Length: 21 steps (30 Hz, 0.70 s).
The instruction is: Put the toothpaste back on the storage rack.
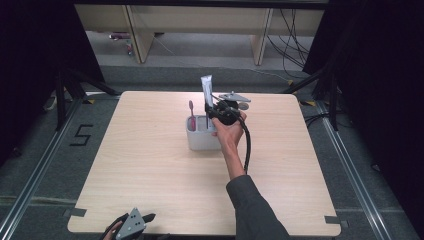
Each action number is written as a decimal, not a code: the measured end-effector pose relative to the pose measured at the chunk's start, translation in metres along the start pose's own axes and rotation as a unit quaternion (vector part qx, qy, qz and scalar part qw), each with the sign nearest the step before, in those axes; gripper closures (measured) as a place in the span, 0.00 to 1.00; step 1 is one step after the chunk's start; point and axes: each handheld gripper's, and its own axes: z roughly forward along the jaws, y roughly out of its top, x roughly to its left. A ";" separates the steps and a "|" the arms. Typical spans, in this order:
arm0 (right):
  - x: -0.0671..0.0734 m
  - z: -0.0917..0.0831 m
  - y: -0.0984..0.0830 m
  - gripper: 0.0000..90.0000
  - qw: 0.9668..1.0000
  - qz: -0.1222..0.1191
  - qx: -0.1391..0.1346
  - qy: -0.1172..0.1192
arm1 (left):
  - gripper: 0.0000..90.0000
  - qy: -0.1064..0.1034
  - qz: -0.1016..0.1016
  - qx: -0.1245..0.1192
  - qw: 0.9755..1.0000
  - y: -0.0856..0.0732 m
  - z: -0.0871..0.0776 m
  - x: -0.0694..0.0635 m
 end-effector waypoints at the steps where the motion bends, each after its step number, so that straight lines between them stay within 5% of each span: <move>1: -0.001 0.001 -0.001 0.84 1.000 -0.005 -0.003 0.002 | 0.27 0.000 -0.001 -0.001 1.000 0.000 0.000 0.000; 9: 0.000 0.003 -0.006 0.83 1.000 -0.007 0.003 -0.003 | 0.27 0.000 -0.008 -0.007 1.000 0.000 0.001 -0.001; 21: 0.001 0.002 -0.013 0.83 1.000 -0.027 0.012 -0.006 | 0.27 0.000 0.008 0.008 1.000 0.000 0.001 0.001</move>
